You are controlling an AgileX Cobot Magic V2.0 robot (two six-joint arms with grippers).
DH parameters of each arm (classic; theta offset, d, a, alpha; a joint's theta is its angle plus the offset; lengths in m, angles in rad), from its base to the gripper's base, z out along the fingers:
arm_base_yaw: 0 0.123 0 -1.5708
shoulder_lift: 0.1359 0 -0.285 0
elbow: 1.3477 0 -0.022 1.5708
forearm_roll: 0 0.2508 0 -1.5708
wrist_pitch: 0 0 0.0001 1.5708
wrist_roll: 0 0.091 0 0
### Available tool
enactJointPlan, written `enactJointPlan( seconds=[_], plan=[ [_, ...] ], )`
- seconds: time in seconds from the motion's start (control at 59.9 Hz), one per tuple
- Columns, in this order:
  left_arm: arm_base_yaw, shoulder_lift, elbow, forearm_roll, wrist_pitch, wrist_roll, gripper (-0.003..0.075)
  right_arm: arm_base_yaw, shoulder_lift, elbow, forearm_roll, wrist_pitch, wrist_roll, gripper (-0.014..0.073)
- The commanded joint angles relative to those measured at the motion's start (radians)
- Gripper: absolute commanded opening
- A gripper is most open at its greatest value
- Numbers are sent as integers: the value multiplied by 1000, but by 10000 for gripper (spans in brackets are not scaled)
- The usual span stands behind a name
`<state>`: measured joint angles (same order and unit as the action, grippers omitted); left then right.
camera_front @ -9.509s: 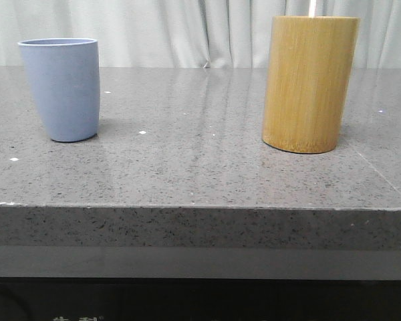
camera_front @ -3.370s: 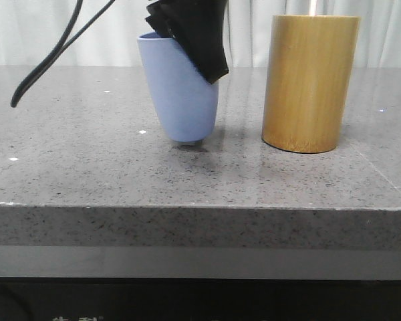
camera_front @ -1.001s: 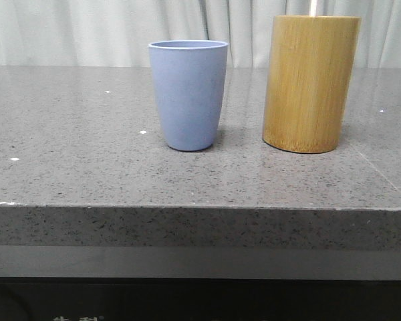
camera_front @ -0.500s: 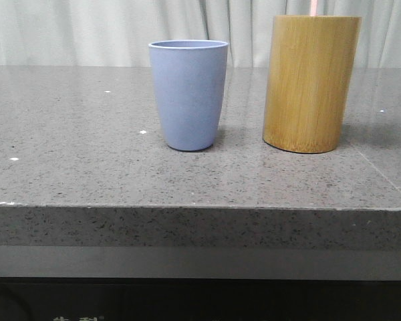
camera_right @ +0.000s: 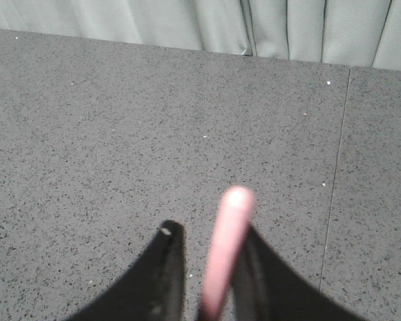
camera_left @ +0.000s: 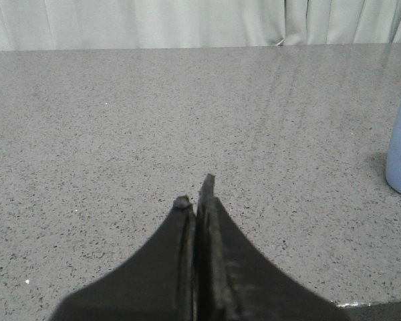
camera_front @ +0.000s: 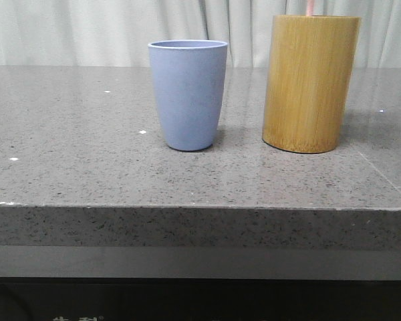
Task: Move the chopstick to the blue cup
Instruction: 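Grasp the pink stick in the bamboo holder with the right gripper, then lift the pink stick out and move it over the blue cup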
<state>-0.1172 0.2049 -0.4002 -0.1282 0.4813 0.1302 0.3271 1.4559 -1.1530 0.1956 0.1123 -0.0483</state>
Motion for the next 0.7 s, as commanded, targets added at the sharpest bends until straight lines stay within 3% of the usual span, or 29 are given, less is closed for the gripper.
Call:
enactJointPlan(
  seconds=[0.0, 0.117, 0.5, 0.684],
  plan=[
    [0, 9, -25, -15, -89, -9, -19, 0, -35, -38, 6, -86, -5, 16],
    [0, 9, -25, -15, -89, -9, -19, 0, -44, -38, 6, -96, -5, -49],
    [0, 9, -25, -15, -89, -9, -19, 5, -243, -38, 6, -262, -5, -48],
    [0, 9, -25, -15, -89, -9, -19, 77, -296, -60, 6, -339, -5, -48]
  ],
)
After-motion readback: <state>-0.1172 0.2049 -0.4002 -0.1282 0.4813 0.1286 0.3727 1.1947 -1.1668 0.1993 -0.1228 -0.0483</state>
